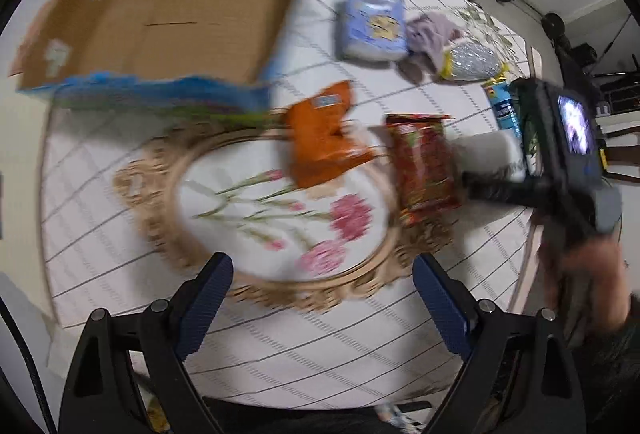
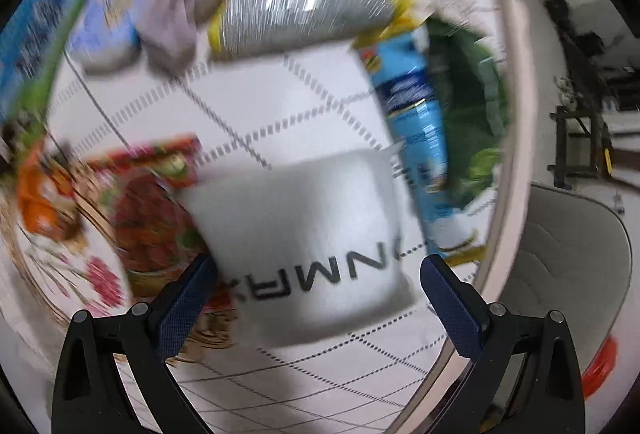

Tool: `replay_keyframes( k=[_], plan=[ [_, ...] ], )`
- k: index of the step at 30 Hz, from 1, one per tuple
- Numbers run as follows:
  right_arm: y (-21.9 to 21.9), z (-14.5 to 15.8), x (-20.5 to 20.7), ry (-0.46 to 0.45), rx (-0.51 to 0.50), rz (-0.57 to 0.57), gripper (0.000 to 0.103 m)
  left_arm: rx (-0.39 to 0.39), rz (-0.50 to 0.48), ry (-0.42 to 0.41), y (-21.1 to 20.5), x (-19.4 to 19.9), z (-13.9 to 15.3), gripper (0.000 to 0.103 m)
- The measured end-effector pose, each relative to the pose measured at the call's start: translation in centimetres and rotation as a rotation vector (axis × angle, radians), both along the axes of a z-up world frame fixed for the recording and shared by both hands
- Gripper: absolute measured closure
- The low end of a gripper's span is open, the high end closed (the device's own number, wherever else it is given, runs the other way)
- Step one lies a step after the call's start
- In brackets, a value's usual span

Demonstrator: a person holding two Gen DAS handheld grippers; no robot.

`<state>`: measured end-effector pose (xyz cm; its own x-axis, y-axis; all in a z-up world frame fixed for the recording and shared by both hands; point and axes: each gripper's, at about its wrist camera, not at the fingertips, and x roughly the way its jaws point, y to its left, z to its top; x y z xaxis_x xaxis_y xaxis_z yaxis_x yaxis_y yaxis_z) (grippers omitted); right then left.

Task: Organize soft objects
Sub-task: 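Grasp the white NMAX pouch with the right tool while the left grasps the red snack bag, then carry both items into the cardboard box and open both tools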

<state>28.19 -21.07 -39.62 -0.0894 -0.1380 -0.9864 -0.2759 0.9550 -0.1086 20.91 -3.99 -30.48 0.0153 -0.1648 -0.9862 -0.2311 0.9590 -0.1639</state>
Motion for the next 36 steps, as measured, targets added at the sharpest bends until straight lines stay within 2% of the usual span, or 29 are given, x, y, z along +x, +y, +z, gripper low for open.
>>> replay_keyframes(
  k=[3, 5, 12, 17, 18, 19, 20, 22, 25, 29, 34, 35, 36],
  plan=[
    [-2.1, -0.3, -0.9, 0.011, 0.049, -0.074, 0.019, -0.021, -0.024, 0.035, -2.6, 3.1, -1.9, 0.011],
    [-4.3, -0.2, -2.0, 0.043, 0.089, -0.161, 0.023, -0.035, -0.037, 0.064, -3.9, 4.8, -3.1, 0.011],
    [-10.0, -1.7, -5.3, 0.093, 0.149, -0.341, 0.022, -0.047, -0.138, 0.205, -9.9, 10.3, -9.0, 0.011],
    [-11.8, -2.5, -5.2, 0.105, 0.201, -0.398, 0.021, 0.062, -0.209, 0.297, -11.8, 11.7, -13.0, 0.011],
    [-11.8, -2.6, -5.2, 0.111, 0.202, -0.394, 0.021, 0.081, -0.215, 0.294, -11.9, 11.6, -13.3, 0.011],
    [-11.8, -3.1, -5.2, 0.116, 0.202, -0.393, 0.02, 0.104, -0.223, 0.277, -12.1, 11.6, -13.1, 0.017],
    [-11.8, -3.2, -4.8, 0.118, 0.197, -0.391, 0.02, 0.128, -0.235, 0.259, -12.3, 11.5, -12.8, 0.022],
    [-11.8, -4.0, -4.6, 0.12, 0.184, -0.377, 0.021, 0.138, -0.248, 0.221, -12.6, 10.8, -11.8, 0.057],
    [-11.1, -3.7, -5.4, 0.1, 0.169, -0.366, 0.032, 0.128, -0.28, 0.199, -12.4, 9.4, -9.9, 0.06],
    [-10.5, -1.2, -6.3, 0.063, 0.213, -0.374, 0.037, 0.108, -0.297, 0.095, -10.8, 7.3, -5.0, 0.06],
    [-7.9, 6.6, -6.4, -0.052, 0.324, -0.321, 0.037, 0.038, -0.271, -0.063, -3.7, 5.2, 5.0, 0.06],
    [-6.4, 8.6, -6.4, -0.071, 0.353, -0.304, 0.037, 0.04, -0.262, -0.09, -2.0, 5.2, 7.0, 0.06],
    [-4.8, 11.9, -6.1, -0.088, 0.385, -0.285, 0.037, 0.049, -0.252, -0.123, 0.3, 5.3, 9.2, 0.06]
  ],
)
